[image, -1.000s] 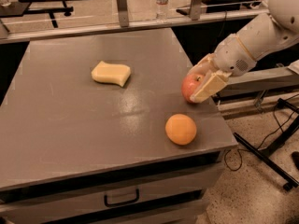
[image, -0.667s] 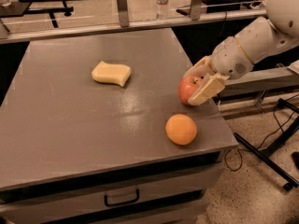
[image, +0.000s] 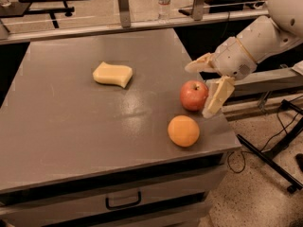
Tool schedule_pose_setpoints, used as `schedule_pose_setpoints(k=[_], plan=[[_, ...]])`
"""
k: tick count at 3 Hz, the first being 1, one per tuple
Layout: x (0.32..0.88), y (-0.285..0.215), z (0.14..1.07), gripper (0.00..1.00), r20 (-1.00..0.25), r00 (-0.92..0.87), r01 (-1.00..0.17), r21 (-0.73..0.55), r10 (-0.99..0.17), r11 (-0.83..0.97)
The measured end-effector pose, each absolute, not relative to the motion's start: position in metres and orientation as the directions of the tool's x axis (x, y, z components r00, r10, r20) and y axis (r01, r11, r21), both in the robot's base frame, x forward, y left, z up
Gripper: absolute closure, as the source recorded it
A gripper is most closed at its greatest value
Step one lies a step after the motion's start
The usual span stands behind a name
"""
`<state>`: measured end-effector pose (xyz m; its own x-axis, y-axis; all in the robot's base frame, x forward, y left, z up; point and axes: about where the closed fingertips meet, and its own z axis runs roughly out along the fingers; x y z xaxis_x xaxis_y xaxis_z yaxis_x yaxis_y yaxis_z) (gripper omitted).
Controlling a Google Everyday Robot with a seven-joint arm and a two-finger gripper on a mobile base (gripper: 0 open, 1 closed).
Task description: Move apple near orange
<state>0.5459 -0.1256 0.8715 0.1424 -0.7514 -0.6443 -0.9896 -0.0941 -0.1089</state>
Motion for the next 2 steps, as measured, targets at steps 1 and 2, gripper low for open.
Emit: schedule_pose_setpoints(k=[1, 2], plan=[[0.5375, -0.1473, 0.8731, 0.0, -0.6, 0.187, -0.982, -0.13, -0.778, -0.135], [0.5372, -0.1484, 0.873, 0.0, -0.599, 0.188, -0.982, -0.132, -0.778, -0.136]])
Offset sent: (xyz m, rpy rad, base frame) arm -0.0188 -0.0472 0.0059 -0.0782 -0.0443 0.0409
